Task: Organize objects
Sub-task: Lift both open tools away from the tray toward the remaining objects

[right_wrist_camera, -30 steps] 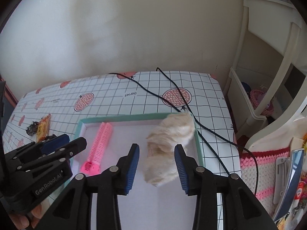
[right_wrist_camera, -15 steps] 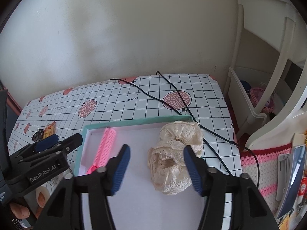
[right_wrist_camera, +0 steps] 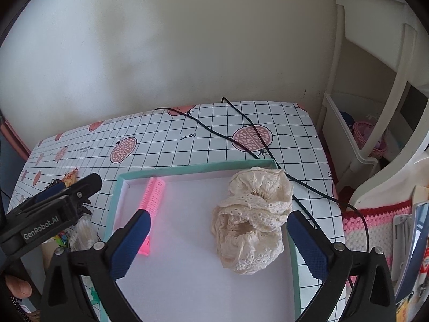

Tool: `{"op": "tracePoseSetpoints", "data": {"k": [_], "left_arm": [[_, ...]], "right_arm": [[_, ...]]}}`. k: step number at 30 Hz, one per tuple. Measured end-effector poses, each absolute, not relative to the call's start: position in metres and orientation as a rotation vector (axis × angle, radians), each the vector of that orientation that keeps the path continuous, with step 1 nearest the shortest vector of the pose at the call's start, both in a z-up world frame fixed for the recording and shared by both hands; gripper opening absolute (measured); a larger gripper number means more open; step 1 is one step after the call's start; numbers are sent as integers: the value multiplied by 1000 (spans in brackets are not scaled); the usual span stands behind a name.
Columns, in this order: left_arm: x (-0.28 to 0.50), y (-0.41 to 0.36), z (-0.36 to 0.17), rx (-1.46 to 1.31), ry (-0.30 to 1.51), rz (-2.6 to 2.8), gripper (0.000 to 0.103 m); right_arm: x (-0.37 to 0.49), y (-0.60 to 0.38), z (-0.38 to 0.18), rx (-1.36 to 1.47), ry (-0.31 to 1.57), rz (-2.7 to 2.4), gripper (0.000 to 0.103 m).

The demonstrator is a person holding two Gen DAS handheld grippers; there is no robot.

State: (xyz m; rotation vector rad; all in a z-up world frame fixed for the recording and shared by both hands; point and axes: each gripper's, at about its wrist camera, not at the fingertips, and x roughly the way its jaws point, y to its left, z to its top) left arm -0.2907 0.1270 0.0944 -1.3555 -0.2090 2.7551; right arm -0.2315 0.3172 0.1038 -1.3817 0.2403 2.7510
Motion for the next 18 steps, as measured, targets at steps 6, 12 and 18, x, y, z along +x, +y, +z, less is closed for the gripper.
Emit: {"op": "tracePoseSetpoints", "data": {"k": [6,12,18], "left_arm": [[-282,118,108,-1330,-220,2760,94],[-269,100,128,-1315,-256,2771,94],[-251,72,154,-1285,-304,2798,94]], "right_arm": [[-228,307,112,-1376,228,2760,103],[-220,289,124,-1384,198,2772,103],[-206,268,139,-1405,212,2788,103]]}}
